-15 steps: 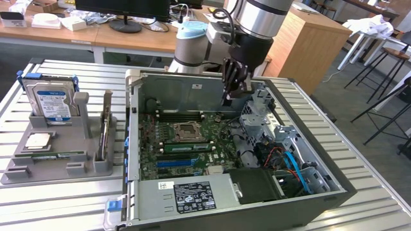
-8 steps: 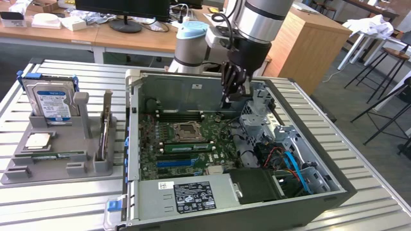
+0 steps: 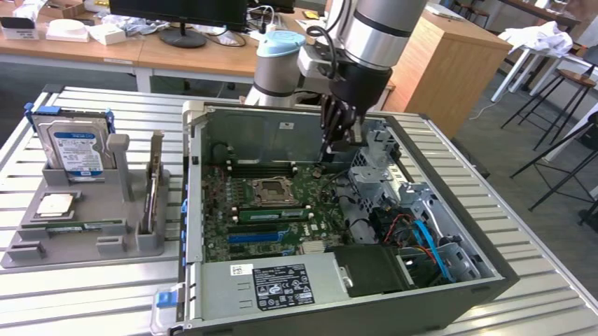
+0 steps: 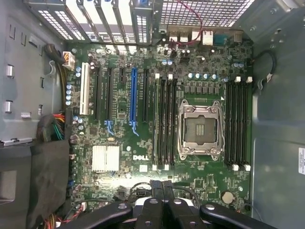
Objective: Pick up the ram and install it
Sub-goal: 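Press down the ram until it locks into place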
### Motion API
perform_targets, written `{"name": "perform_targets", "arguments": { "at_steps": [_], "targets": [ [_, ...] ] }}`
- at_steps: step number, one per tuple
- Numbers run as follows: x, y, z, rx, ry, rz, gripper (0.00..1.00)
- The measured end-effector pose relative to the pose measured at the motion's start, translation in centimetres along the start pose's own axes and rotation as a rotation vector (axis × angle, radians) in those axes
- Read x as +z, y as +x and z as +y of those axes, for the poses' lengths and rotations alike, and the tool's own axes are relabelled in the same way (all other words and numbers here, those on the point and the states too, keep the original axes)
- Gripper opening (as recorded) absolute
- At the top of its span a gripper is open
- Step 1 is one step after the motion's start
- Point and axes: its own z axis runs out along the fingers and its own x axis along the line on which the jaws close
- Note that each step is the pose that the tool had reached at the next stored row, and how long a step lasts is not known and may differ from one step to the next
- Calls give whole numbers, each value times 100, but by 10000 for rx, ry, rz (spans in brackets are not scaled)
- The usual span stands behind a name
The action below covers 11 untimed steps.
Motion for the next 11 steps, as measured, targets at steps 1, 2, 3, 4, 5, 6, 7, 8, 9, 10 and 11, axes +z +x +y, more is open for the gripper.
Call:
{"name": "perform_targets", "arguments": {
  "at_steps": [1, 2, 3, 4, 5, 6, 7, 8, 9, 10, 11],
  "targets": [
    [14, 0, -1, 0, 0, 0, 10],
    [29, 0, -1, 0, 1, -1, 10],
    [46, 1, -2, 0, 0, 0, 10],
    [63, 1, -3, 0, 0, 0, 10],
    [82, 1, -4, 0, 1, -1, 10],
    [101, 2, -4, 0, 1, -1, 10],
    [118, 3, -5, 0, 0, 0, 10],
    [136, 3, -6, 0, 0, 0, 10],
    [154, 4, -6, 0, 0, 0, 10],
    [172, 4, -7, 1, 0, -1, 10],
    [191, 5, -8, 1, 0, -1, 10]
  ]
}}
